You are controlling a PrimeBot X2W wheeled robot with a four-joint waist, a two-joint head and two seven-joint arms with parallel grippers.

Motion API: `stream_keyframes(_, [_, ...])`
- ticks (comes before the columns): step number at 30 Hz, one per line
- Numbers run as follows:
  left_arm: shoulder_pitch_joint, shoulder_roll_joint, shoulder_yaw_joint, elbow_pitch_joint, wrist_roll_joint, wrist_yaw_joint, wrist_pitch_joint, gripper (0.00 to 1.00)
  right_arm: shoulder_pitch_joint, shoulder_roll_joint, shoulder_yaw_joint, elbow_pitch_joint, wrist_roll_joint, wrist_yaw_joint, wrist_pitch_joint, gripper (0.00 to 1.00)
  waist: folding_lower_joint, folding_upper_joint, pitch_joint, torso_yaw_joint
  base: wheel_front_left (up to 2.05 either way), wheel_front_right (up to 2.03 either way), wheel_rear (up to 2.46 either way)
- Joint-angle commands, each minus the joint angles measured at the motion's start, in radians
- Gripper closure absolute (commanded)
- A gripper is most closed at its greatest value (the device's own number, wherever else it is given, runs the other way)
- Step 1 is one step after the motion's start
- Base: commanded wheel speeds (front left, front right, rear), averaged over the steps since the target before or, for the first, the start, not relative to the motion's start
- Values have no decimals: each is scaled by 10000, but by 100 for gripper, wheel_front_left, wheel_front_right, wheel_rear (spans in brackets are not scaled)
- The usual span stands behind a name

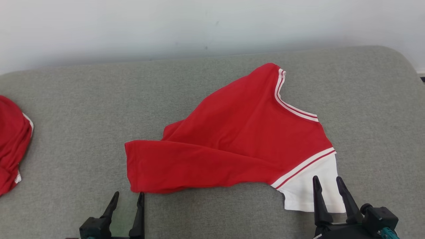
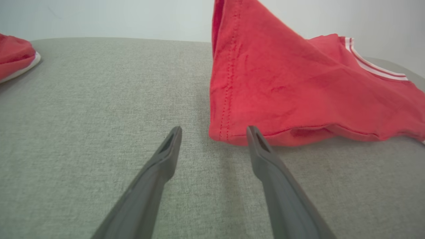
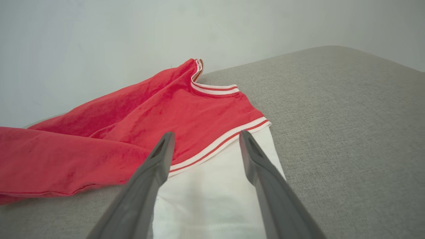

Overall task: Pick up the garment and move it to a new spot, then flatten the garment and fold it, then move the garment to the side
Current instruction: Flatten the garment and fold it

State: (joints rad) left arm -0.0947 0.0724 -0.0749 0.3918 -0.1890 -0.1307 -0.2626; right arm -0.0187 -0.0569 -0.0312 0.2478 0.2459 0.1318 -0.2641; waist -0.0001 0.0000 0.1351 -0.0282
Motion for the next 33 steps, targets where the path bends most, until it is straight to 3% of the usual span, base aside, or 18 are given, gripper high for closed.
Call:
stream_keyframes(1, [-196, 27, 19, 135, -108, 16, -33, 0, 84, -37, 11, 3, 20, -24, -2, 0, 1, 0, 21, -124, 0, 0, 0])
stream_keyframes(5, [-470, 66, -29, 638, -294, 14, -33, 0, 85, -63, 25, 37, 39, -24, -2, 0, 1, 0, 14, -317, 0, 0, 0])
stream_keyframes(6, [-562, 62, -87, 741, -368, 14, -33, 27, 104, -75, 8, 34, 47, -24, -2, 0, 1, 0, 13, -339, 0, 0, 0])
stream_keyframes(8, [-686, 48, -251, 948, -582, 16, -33, 100, 146, -79, -22, 17, 54, -24, -2, 0, 1, 0, -1, -354, 0, 0, 0])
stream_keyframes(14, [-493, 91, -739, 690, -792, 14, -33, 100, 399, -50, -208, -13, -24, -24, -2, 0, 1, 0, -254, -133, 0, 0, 0])
stream_keyframes(24, [1143, 218, -1180, -1284, -703, 16, -33, 100, 627, -10, -383, -77, 84, -24, -4, 0, 1, 0, -521, 649, 0, 0, 0])
stream_keyframes(33, [2298, 378, -1432, -1827, -1010, 16, -33, 100, 665, 1, -484, -48, 104, -24, -2, 0, 1, 0, -587, 792, 0, 0, 0])
